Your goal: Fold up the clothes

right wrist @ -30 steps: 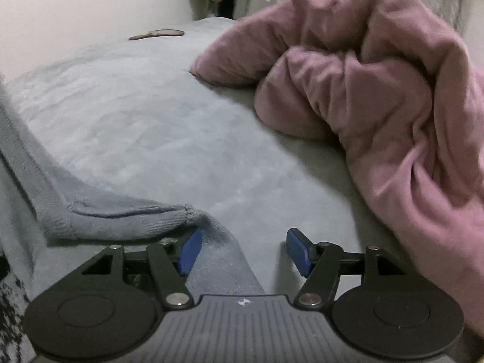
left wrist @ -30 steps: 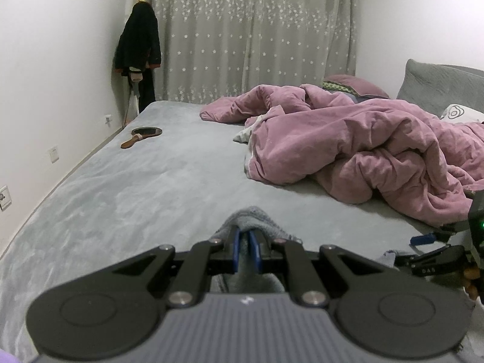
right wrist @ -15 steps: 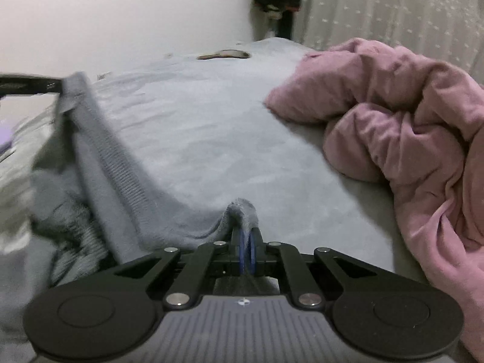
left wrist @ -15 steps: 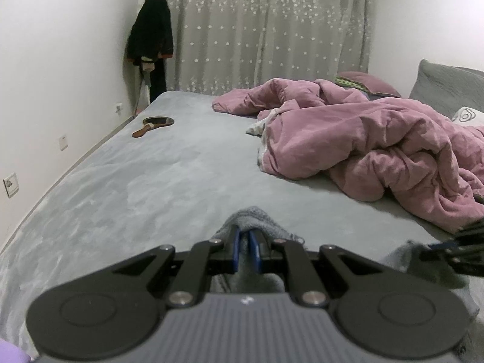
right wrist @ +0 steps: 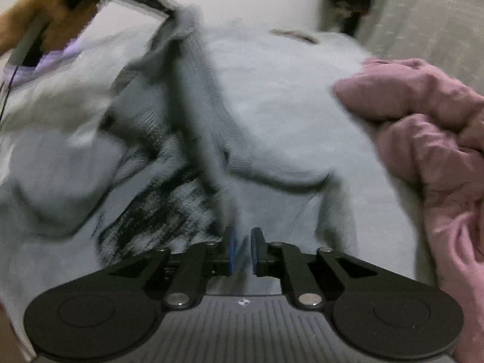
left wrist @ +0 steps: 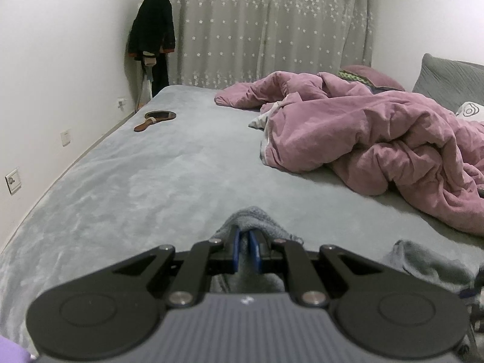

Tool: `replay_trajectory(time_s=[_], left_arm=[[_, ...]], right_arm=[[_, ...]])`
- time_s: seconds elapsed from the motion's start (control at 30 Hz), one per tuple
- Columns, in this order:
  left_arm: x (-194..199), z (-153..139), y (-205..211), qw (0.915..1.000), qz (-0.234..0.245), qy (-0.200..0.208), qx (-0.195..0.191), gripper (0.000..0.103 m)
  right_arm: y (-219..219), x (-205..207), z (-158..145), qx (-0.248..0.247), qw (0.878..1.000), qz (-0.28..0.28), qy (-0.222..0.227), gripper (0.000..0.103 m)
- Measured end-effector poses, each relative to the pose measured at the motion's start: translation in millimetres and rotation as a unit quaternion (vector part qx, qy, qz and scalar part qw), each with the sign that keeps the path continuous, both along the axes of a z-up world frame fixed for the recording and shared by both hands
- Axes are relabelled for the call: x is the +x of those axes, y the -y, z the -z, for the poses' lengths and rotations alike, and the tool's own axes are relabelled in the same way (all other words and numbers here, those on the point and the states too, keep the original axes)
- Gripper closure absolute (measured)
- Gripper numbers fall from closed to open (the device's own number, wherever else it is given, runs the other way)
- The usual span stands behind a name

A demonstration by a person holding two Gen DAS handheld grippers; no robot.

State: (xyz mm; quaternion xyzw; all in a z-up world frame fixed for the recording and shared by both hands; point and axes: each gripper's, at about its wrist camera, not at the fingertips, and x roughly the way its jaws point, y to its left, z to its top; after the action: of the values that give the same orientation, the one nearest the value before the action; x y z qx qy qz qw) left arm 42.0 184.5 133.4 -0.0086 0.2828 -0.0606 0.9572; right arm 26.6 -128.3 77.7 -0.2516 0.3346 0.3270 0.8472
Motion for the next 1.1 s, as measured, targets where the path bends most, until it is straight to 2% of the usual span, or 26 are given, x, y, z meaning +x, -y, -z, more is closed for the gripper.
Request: replay_trajectory(time_s=[0.1, 0.23, 0.37, 0.53, 0.67, 0.77, 0.83, 0.9, 1.1], left_arm=[[0, 2, 1, 1.0000, 0.002, -0.002, 0.003, 0.095], [1, 3, 4, 1.0000, 0.000, -0.005, 0.008, 0.095], [3, 5, 6, 0.9999, 0.000, -0.008, 0.013, 0.095], [5, 9, 7, 0.9998, 0.000, -0.012, 0.018, 0.095], [6, 11, 7, 0.9997, -0.002, -0.015, 0.018, 0.095], [7, 12, 8, 0.9997, -0.004, -0.015, 0.020, 0.095], [8, 14, 8, 0.9995, -0.011, -0.019, 0.024, 0.095], [10, 18, 7, 0.9991, -0.020, -0.027, 0.025, 0.095], [11, 20, -7, 0.9988, -0.038, -0.029, 0.004, 0.095]], right_arm=[[8, 20, -3, 0.018, 0.998, 0.057, 0.014, 0.079], [14, 48, 4, 0.013, 0.993, 0.117, 0.015, 0.079], [18, 68, 16, 0.012, 0.990, 0.142, 0.006, 0.079], [24, 88, 27, 0.027, 0.986, 0.164, -0.015, 0.060], [23, 95, 35, 0.039, 0.983, 0.175, -0.021, 0.053], [21, 98, 40, 0.043, 0.982, 0.185, -0.023, 0.052], [18, 97, 41, 0.041, 0.982, 0.181, -0.019, 0.056], [16, 96, 39, 0.043, 0.985, 0.168, -0.024, 0.093], [8, 80, 23, 0.031, 0.987, 0.154, 0.026, 0.095]])
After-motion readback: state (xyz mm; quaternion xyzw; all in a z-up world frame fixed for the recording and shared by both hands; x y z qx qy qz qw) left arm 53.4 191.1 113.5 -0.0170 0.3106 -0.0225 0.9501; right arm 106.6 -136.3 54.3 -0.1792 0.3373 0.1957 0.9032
